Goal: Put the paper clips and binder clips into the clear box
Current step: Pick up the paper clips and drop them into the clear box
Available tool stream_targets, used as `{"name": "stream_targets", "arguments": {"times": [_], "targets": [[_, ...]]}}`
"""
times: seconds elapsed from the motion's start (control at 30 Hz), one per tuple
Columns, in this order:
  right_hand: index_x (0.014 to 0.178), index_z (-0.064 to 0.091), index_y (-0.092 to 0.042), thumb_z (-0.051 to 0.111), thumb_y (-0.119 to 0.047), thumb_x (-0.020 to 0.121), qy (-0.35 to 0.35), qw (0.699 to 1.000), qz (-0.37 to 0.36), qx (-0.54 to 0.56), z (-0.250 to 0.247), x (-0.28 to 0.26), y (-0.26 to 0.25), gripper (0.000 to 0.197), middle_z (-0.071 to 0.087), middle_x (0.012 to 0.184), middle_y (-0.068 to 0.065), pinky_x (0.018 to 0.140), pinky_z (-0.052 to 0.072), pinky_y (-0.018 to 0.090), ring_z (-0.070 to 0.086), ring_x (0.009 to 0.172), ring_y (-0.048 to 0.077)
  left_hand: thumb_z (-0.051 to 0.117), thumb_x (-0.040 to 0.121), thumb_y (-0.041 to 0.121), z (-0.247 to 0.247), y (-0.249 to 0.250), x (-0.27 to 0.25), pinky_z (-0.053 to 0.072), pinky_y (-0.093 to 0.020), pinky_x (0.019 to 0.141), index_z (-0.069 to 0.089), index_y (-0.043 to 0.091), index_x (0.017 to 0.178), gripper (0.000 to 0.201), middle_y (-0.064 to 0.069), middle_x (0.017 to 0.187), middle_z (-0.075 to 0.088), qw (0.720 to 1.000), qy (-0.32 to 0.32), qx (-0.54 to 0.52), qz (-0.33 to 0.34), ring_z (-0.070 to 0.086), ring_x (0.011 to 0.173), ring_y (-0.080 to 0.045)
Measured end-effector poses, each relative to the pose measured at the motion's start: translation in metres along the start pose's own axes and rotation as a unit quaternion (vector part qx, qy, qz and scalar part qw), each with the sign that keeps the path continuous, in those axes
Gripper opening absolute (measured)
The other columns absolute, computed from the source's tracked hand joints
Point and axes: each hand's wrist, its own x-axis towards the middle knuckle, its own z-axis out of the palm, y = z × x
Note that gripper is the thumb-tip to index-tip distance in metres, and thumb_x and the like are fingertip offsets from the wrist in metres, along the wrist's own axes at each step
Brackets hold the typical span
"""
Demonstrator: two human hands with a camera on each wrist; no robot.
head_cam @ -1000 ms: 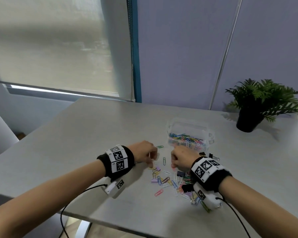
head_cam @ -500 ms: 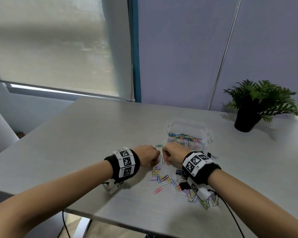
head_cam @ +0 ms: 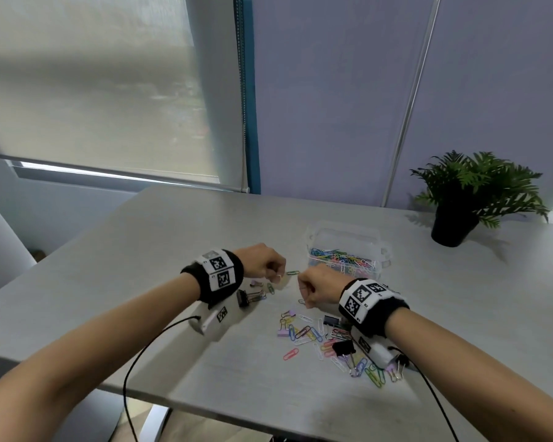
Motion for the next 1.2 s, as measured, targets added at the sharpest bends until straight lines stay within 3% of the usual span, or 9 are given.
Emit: {"name": "stream_targets", "arguments": {"times": [0.13, 0.27, 0.47, 0.63, 0.83, 0.9, 1.03, 1.1, 1.2], "targets": [[0.089, 0.062, -0.015, 0.073, -0.005, 0.072, -0.015, 0.999, 0.007, 0.028, -0.003, -0.008, -0.008, 0.022, 0.068, 0.088, 0.009, 0.079, 0.051, 0.035, 0.063, 0.088, 0.024, 0.059, 0.084, 0.005, -0.007, 0.000, 0.008, 0.037, -0.021, 0.072, 0.064, 0.003, 0.101, 0.017, -0.017, 0.096, 0.069, 0.998, -0.040, 0.041, 0.012, 0.051, 0.077, -0.014], [0.094, 0.065, -0.008, 0.074, -0.006, 0.072, 0.003, 1.000, 0.021, -0.009, 0.015, -0.009, -0.014, 0.023, 0.063, 0.093, 0.009, 0.068, 0.044, 0.030, 0.059, 0.084, 0.024, 0.059, 0.085, 0.004, 0.003, 0.011, 0.018, 0.031, -0.012, 0.058, 0.061, 0.001, 0.109, 0.024, -0.017, 0.101, 0.068, 0.994, -0.079, 0.076, 0.024, 0.058, 0.083, -0.026], [0.075, 0.068, -0.008, 0.053, 0.006, 0.074, 0.022, 1.000, 0.018, -0.009, 0.022, -0.009, -0.007, 0.021, 0.073, 0.087, 0.010, 0.077, 0.055, 0.035, 0.067, 0.082, 0.027, 0.059, 0.084, 0.006, 0.010, 0.009, 0.023, 0.044, -0.030, 0.078, 0.061, 0.002, 0.102, 0.018, -0.017, 0.104, 0.065, 0.989, -0.082, 0.122, 0.022, 0.059, 0.098, -0.029], [0.068, 0.058, -0.015, 0.049, 0.003, 0.077, 0.017, 1.000, -0.014, -0.018, 0.020, -0.011, -0.003, 0.022, 0.073, 0.085, 0.010, 0.066, 0.047, 0.026, 0.064, 0.077, 0.025, 0.062, 0.084, 0.010, 0.006, 0.001, 0.021, 0.043, -0.030, 0.082, 0.062, 0.002, 0.104, 0.021, -0.016, 0.105, 0.065, 0.989, -0.072, 0.123, 0.043, 0.058, 0.098, -0.028], [0.092, 0.066, -0.001, 0.053, 0.005, 0.076, -0.021, 0.998, -0.044, -0.027, 0.004, -0.018, 0.000, 0.022, 0.067, 0.085, 0.013, 0.056, 0.038, 0.017, 0.050, 0.072, 0.014, 0.062, 0.083, 0.007, 0.002, -0.009, 0.017, 0.042, -0.023, 0.072, 0.063, 0.005, 0.101, 0.018, -0.015, 0.095, 0.068, 0.989, -0.091, 0.106, 0.041, 0.062, 0.089, -0.028], [0.097, 0.066, -0.002, 0.056, 0.005, 0.076, -0.037, 0.998, -0.051, -0.022, -0.003, -0.020, 0.004, 0.024, 0.069, 0.088, 0.016, 0.059, 0.040, 0.020, 0.053, 0.071, 0.016, 0.060, 0.082, 0.004, 0.005, -0.010, 0.018, 0.048, -0.028, 0.075, 0.062, 0.005, 0.101, 0.019, -0.014, 0.095, 0.068, 0.989, -0.101, 0.102, 0.038, 0.064, 0.088, -0.030], [0.098, 0.067, -0.004, 0.054, 0.003, 0.080, -0.064, 0.995, -0.076, -0.023, -0.007, -0.027, 0.010, 0.024, 0.072, 0.086, 0.014, 0.055, 0.038, 0.008, 0.058, 0.064, 0.011, 0.056, 0.083, 0.000, 0.008, -0.011, 0.020, 0.038, -0.019, 0.067, 0.061, 0.003, 0.102, 0.020, -0.016, 0.099, 0.068, 0.990, -0.098, 0.096, 0.039, 0.063, 0.090, -0.029], [0.100, 0.066, -0.004, 0.051, 0.002, 0.083, -0.077, 0.993, -0.090, -0.029, -0.005, -0.030, 0.011, 0.024, 0.073, 0.087, 0.013, 0.056, 0.039, 0.005, 0.060, 0.069, 0.008, 0.055, 0.084, 0.001, 0.010, -0.012, 0.020, 0.041, -0.024, 0.072, 0.061, 0.003, 0.103, 0.020, -0.016, 0.103, 0.067, 0.989, -0.096, 0.102, 0.042, 0.061, 0.095, -0.028], [0.101, 0.064, -0.003, 0.048, 0.003, 0.085, -0.083, 0.990, -0.107, -0.033, 0.000, -0.031, 0.011, 0.024, 0.072, 0.086, 0.013, 0.067, 0.048, 0.019, 0.068, 0.078, 0.016, 0.054, 0.085, 0.002, 0.013, -0.014, 0.018, 0.044, -0.032, 0.084, 0.061, 0.002, 0.105, 0.021, -0.017, 0.107, 0.064, 0.988, -0.090, 0.115, 0.047, 0.057, 0.099, -0.029]]}}
